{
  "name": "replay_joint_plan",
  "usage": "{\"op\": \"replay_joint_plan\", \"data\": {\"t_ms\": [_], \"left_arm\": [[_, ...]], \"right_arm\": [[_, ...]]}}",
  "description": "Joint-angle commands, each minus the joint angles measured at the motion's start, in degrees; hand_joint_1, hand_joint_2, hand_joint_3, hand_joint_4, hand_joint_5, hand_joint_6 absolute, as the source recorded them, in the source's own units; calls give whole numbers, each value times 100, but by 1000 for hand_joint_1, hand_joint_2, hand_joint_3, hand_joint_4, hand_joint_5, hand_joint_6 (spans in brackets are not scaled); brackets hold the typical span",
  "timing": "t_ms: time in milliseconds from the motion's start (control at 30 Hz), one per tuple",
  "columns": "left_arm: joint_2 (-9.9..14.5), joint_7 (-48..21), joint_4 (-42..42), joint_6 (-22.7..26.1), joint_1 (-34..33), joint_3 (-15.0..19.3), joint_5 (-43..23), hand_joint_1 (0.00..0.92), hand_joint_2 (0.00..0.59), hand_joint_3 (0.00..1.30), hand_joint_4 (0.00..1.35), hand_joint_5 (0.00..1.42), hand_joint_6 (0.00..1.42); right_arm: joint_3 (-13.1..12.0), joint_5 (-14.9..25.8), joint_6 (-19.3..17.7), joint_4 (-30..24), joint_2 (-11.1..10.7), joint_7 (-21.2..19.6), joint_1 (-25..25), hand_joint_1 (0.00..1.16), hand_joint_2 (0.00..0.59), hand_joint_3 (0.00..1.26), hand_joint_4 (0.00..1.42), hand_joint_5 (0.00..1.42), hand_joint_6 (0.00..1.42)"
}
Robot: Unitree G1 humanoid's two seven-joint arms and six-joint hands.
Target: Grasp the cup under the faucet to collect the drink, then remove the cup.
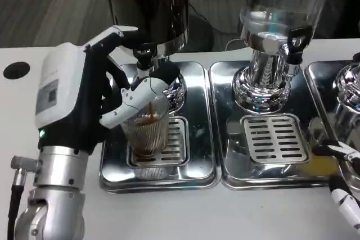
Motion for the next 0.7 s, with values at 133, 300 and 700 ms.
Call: {"op": "replay_joint_plan", "data": {"t_ms": [133,300,700], "left_arm": [[24,-126,112,-62,143,-115,59,0,46,490,463,891,1093],[19,-125,106,-68,152,-125,63,0,46,490,463,891,1094],[16,-135,56,-54,187,-122,72,0,47,490,463,891,1111]], "right_arm": [[-79,11,46,-98,-118,59,-69,393,444,306,146,119,25],[-132,-18,50,-160,-195,103,-107,393,444,307,150,119,25],[-227,-226,-8,-241,-427,85,-151,393,444,307,154,119,25]]}}
